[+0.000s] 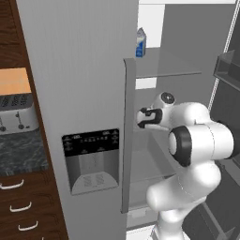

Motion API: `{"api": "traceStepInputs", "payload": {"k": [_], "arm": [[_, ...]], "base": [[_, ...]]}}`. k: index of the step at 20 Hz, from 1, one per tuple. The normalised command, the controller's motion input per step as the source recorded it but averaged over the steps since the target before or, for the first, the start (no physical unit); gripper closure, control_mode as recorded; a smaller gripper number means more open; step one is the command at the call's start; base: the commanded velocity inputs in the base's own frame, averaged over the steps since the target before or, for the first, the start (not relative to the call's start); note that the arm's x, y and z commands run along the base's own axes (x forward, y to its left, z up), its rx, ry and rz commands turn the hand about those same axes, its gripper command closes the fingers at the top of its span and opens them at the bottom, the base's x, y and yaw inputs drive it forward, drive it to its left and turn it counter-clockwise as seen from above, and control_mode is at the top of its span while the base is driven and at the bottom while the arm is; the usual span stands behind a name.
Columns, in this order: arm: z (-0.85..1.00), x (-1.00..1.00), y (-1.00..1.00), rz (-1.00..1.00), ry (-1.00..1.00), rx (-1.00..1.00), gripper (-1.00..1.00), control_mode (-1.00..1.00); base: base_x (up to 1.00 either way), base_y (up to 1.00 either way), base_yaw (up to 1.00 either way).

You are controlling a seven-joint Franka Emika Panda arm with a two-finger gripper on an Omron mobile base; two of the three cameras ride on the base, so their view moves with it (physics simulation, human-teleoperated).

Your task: Take the strawberry from the fridge and place it on top of the pancake, located on the dining counter.

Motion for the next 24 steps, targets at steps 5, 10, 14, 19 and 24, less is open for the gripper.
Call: {"api": "traceStepInputs", "payload": {"k": [5,10,14,19,24], "arm": [[1.0,-0.98,0.21,-0.07,0.01,-0.02,1.0,-1.0],[1.0,-0.99,0.09,-0.03,0.16,0.02,1.0,-1.0],[0.99,-0.9,0.27,-0.04,0.21,0.05,1.0,-1.0],[0.61,-0.95,0.23,-0.08,0.04,0.0,1.0,-1.0],[0.25,-1.0,0.01,-0.03,-0.07,0.0,1.0,-1.0]], "base": [[0.0,0.0,0.0],[0.0,0.0,0.0],[0.0,0.0,0.0],[0.0,0.0,0.0],[0.0,0.0,0.0]]}}
